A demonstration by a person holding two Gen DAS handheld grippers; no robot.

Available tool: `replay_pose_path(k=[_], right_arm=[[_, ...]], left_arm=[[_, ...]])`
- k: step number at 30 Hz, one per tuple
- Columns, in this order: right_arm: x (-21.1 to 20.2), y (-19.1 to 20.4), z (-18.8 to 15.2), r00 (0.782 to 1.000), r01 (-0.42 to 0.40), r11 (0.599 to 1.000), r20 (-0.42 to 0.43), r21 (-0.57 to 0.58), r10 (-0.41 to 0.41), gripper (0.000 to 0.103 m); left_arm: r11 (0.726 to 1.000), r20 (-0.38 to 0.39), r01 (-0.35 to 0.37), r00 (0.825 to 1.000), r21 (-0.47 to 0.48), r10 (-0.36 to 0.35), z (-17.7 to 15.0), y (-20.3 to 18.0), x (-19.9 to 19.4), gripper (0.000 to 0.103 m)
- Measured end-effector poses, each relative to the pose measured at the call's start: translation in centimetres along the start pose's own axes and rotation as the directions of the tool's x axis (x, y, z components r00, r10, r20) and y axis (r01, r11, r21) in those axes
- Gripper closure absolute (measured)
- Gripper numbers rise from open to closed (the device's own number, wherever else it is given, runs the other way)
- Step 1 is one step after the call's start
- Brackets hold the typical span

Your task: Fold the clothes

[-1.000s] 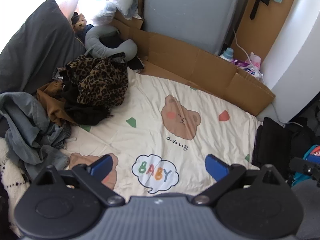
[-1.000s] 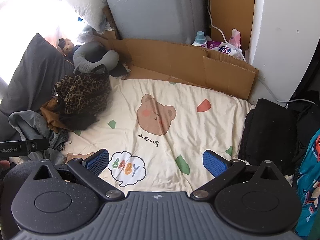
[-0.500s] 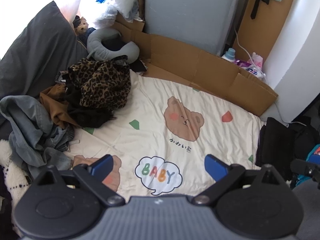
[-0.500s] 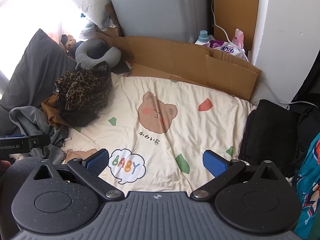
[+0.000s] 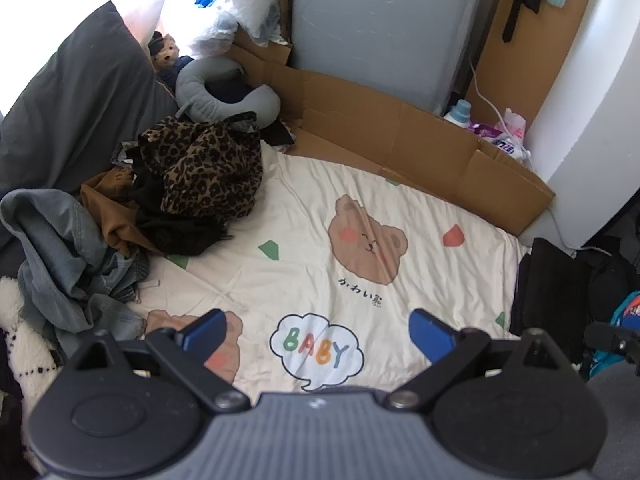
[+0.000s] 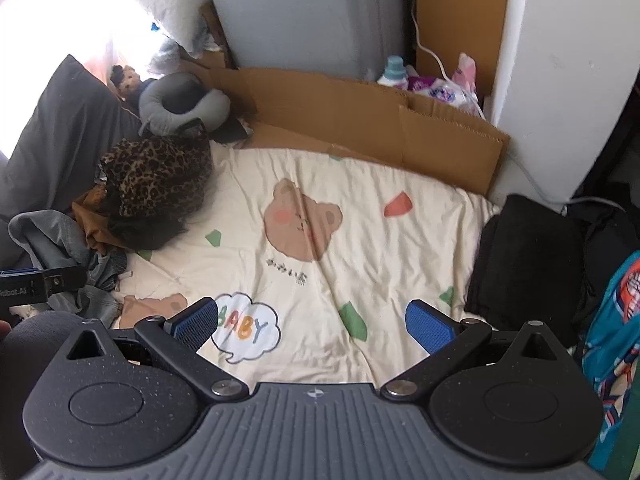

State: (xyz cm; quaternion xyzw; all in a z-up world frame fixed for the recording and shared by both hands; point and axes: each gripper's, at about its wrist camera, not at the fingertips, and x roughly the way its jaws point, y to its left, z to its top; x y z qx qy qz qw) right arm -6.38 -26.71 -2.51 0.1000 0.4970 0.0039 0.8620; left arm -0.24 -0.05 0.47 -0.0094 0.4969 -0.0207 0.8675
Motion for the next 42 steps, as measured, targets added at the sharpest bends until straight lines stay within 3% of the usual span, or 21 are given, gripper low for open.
replay_pose_path(k=[10,24,42], right_arm=[[-0.8,-1.1,-0.1,0.997,0.075,0.997,-0.001,0.014,-0.075,0.000],[-2.6,-1.7,-0.5,0.996,0.083,0.996,0.015,0.036,-0.084,0.000],[-4.8,-1.1,-0.1,0.990,0.105,0.993,0.092,0.053,-0.110,0.000]], left_arm=[[0.999,-0.014,0.050,0.999,-0.006,-0.050,0.0,-0.3,-0.4,0.004],[0.998,0.002,0.063,0.998,-0.010,-0.063,0.4,-0.1,-1.7,0.004],[0.999,0.030,0.029,0.999,-0.042,-0.028,2.3,3.9,-3.6,0.004]])
